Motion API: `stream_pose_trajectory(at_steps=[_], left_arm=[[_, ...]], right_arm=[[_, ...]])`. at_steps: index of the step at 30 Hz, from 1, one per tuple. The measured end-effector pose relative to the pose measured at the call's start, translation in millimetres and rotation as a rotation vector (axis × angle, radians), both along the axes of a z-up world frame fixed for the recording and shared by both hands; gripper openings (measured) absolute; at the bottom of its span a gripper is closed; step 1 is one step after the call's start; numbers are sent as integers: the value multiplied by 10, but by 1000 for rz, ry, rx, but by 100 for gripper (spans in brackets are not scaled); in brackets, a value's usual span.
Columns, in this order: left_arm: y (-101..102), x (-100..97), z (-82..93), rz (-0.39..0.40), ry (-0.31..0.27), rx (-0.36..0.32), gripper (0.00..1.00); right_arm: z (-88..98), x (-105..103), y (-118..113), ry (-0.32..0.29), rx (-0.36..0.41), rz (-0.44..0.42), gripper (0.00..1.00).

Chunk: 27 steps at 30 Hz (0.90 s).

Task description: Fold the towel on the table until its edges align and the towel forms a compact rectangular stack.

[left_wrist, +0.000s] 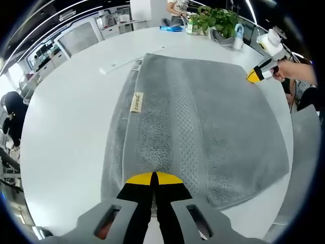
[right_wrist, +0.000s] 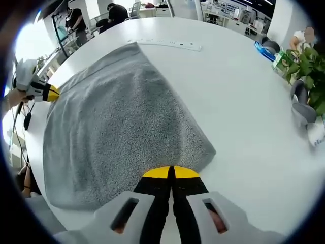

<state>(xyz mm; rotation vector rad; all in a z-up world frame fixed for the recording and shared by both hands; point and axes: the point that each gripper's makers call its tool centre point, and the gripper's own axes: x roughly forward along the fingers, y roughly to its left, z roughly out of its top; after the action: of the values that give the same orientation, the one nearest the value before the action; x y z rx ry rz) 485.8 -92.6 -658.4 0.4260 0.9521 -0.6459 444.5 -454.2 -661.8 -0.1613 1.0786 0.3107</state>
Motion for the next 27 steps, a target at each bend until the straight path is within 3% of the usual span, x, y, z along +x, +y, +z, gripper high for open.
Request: stream_pose_trajectory(at_steps=[7,18,27], left_arm=[[-18,61,3,-14,22,-10,1],[-47,110,1,-36,17,16,1],[-67,198,3,-49,11,33,1]], right_arm=[[-3,-35,9,17,21,-11,0],[-6,-93,28,-1,-68,38,0],[3,-157,18,5,-88,36,0]])
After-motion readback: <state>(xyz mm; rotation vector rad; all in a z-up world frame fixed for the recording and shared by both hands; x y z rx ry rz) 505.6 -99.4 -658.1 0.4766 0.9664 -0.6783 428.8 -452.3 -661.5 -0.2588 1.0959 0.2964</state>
